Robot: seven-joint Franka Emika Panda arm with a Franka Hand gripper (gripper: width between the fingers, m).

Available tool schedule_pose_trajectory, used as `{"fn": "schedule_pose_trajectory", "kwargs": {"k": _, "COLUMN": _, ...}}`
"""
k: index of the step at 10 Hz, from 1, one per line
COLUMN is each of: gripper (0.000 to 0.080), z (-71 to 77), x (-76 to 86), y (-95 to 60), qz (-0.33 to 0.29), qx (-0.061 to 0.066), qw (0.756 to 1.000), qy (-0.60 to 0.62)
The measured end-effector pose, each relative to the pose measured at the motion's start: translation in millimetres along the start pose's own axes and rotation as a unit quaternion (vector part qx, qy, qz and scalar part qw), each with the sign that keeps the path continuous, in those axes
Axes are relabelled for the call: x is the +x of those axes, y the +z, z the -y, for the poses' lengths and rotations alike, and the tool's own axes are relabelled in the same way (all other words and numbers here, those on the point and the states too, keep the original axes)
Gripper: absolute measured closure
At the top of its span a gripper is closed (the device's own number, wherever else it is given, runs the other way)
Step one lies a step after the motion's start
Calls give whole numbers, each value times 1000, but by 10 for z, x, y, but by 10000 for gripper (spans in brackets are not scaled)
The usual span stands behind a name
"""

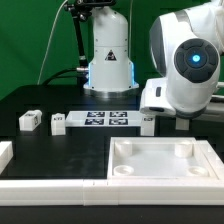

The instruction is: Assemble one leg

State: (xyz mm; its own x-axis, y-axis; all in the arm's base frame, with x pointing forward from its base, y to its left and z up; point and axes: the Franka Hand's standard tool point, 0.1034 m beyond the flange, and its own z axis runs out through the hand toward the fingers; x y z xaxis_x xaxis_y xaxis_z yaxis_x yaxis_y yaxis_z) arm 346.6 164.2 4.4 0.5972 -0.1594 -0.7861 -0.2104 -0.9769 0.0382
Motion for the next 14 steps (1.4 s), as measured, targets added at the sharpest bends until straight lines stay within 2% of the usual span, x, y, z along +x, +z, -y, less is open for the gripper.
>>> {"fn": "schedule_pose_trajectory", "kwargs": {"k": 3, "gripper": 511, "z": -3, "x": 3, "y": -6, "qz": 0, "qx": 0, "qw": 1000, "qy": 0}}
{"fn": "schedule_pose_trajectory", "kwargs": {"k": 4, "gripper": 511, "z": -44, "x": -21, "y": -104, "qz": 6, "qx": 1, "qw": 1000, "qy": -11}}
{"fn": "schedule_pose_trajectory", "kwargs": {"k": 5, "gripper": 511, "z": -86, "x": -86, "y": -272, "qz": 13, "qx": 2, "qw": 1000, "qy": -13}}
{"fn": "schedule_pose_trajectory", "kwargs": {"k": 8, "gripper": 511, "z": -116, "x": -250, "y": -609, "qz": 12, "qx": 4, "qw": 1000, "qy": -15}}
{"fn": "schedule_pose_trajectory", "kwargs": {"k": 10, "gripper": 511, "z": -100, "x": -209, "y": -577, "qz": -4, "qx": 6, "qw": 1000, "qy": -15}}
{"fn": "schedule_pose_trajectory", "kwargs": {"k": 12, "gripper": 511, "z": -37, "x": -120, "y": -645, "qz": -90, "qx": 18, "qw": 996, "qy": -18}}
{"fn": "schedule_pose_trajectory", "kwargs": {"k": 13, "gripper": 511, "z": -46, "x": -166, "y": -624, "qz": -115, "qx": 18, "qw": 993, "qy": -19}}
{"fn": "schedule_pose_trajectory", "kwargs": {"k": 14, "gripper": 509, "z": -18, "x": -109, "y": -662, "qz": -166, "qx": 26, "qw": 986, "qy": -22}}
